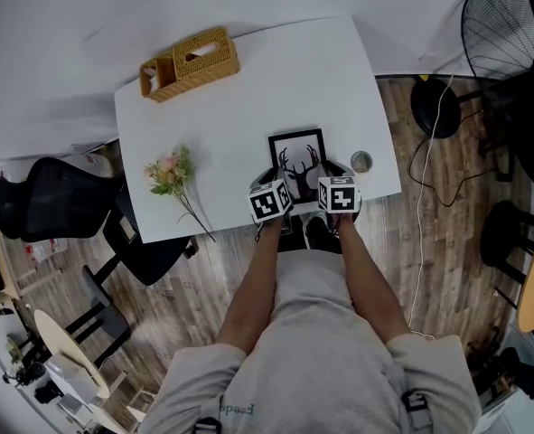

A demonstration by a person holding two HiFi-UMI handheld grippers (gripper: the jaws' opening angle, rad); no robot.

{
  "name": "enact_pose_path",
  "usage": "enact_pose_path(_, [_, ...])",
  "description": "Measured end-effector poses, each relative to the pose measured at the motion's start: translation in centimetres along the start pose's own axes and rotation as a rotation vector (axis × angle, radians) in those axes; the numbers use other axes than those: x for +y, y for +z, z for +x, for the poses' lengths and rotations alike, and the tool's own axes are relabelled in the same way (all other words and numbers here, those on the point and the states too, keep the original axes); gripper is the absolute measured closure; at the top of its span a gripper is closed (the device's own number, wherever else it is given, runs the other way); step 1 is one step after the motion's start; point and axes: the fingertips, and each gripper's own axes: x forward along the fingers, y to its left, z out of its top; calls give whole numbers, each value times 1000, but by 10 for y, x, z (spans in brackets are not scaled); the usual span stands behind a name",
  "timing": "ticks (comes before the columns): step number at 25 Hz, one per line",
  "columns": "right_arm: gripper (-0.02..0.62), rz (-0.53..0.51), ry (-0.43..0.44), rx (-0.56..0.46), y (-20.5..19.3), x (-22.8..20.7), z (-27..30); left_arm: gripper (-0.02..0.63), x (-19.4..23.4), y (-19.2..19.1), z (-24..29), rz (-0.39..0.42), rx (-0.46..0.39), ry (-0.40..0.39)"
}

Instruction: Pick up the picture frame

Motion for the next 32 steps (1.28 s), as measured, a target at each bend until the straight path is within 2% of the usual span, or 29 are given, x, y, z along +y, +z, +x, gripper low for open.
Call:
enact_pose_path(10, [523,-2,20,-48,9,6,-18,518,-6,8,-19,12,-64,8])
enact_pose_path(18, [523,13,35,-121,23,4,-41,518,-23,24,-40,56,-149,0])
enact_pose_path(32, [523,-10,53,-235,55,8,-81,518,-45,52,-77,80,-279,-22])
